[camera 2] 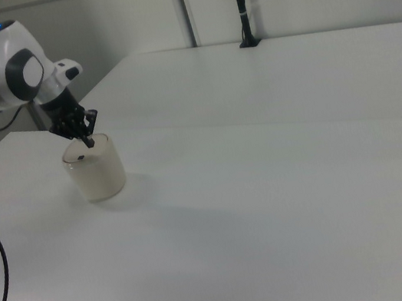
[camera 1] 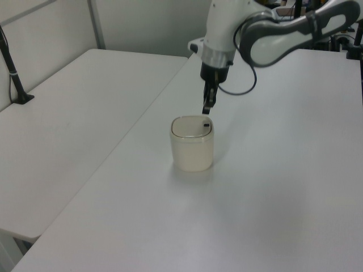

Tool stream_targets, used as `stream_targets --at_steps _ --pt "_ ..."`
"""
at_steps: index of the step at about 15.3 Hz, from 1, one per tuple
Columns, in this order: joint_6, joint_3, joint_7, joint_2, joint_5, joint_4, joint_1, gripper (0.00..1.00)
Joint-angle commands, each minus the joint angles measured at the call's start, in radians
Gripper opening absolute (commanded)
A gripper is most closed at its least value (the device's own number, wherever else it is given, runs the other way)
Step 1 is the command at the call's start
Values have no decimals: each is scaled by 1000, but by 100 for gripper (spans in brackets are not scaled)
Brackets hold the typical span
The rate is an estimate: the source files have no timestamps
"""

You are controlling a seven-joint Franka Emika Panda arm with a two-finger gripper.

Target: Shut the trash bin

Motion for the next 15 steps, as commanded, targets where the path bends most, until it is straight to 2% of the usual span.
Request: stream_targets --at_steps 1,7,10,12,14,15 --pt "-155 -3 -5 -132 23 -17 -90 0" --pt "-345 -4 -11 -258 52 -24 -276 0" --pt "-370 -4 -5 -272 55 -24 -293 0" --pt "-411 -4 -5 -273 55 -24 -290 3" --pt "-431 -3 -5 -275 55 -27 -287 15" --pt "-432 -3 -5 -275 55 -34 -284 25"
